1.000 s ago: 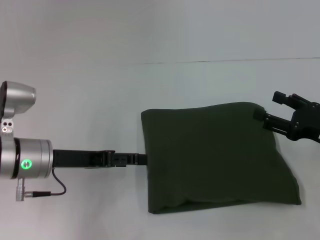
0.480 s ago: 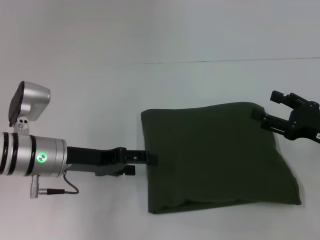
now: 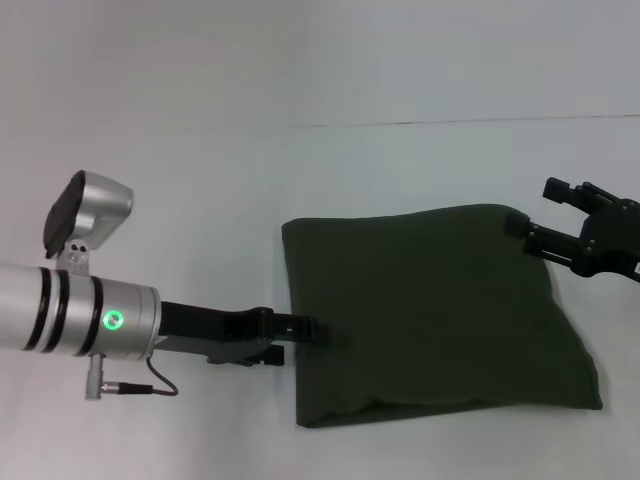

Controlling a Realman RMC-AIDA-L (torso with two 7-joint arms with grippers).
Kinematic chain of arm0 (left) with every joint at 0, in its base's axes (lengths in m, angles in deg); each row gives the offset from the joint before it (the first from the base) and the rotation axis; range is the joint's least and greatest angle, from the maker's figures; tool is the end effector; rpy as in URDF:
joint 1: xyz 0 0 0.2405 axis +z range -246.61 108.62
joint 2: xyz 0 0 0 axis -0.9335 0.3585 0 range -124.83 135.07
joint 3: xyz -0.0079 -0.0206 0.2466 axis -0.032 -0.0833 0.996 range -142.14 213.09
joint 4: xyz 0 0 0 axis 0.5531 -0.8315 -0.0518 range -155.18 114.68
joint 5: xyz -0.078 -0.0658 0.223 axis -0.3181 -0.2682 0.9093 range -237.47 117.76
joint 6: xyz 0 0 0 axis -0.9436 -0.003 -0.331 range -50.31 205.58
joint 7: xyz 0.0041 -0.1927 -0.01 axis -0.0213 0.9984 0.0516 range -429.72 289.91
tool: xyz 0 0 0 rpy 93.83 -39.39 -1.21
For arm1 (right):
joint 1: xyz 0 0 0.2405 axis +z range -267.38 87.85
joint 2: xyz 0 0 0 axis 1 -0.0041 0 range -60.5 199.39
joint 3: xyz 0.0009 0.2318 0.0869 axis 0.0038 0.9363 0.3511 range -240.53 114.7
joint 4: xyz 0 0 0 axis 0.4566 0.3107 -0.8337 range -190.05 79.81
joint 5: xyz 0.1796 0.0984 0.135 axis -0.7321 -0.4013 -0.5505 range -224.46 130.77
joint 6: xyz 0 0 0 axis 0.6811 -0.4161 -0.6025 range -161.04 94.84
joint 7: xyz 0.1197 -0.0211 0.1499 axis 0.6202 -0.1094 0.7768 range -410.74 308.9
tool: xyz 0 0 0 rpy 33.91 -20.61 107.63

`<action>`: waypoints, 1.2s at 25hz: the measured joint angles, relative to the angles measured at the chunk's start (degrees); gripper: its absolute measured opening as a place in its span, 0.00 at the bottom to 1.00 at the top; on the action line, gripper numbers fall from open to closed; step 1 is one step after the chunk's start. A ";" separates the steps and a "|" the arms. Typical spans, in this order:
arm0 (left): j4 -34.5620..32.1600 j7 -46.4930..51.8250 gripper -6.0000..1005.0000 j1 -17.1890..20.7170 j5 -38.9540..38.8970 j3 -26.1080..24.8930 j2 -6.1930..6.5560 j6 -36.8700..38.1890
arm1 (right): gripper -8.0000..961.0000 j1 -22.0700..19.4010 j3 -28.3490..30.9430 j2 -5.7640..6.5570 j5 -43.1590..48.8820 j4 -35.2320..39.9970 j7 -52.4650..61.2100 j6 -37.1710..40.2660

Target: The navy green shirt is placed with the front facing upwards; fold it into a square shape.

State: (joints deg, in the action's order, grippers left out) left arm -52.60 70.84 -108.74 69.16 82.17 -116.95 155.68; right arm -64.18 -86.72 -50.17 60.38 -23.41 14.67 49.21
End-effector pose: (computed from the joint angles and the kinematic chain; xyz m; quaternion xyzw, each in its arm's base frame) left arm -0.2422 0.3817 -0.1127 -0.7612 -0.6387 -0.1120 0.0125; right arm 0.3153 0.3785 0.0005 -0.8626 0.2441 0.3080 0.3186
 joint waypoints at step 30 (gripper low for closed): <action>0.78 0.24 0.66 -2.07 0.15 5.87 -1.77 -2.52 | 0.92 -0.64 0.17 0.00 -0.02 0.10 0.40 0.54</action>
State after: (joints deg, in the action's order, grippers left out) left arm -51.82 71.08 -110.81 69.31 88.03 -118.72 153.16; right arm -64.82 -86.56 -50.17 60.36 -23.31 15.07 49.74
